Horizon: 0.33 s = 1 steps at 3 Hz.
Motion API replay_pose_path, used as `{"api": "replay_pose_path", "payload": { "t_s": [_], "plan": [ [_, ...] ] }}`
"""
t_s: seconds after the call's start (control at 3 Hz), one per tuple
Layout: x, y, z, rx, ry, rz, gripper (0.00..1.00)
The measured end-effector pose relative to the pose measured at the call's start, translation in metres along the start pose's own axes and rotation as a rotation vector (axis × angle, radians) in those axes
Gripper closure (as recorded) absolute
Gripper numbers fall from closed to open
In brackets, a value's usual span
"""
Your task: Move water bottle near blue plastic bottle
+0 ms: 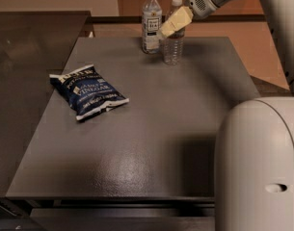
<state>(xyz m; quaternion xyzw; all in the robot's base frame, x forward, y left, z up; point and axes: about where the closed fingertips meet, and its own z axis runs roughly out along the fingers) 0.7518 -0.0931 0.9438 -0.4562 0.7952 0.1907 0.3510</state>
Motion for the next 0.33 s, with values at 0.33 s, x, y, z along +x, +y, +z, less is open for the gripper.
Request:
{"api": "replay_pose_path", "payload": {
  "t_s": [0.33],
  "plan": [
    [0.0000, 0.0000, 0.0002, 0.000, 0.000, 0.000, 0.00]
  ]
}}
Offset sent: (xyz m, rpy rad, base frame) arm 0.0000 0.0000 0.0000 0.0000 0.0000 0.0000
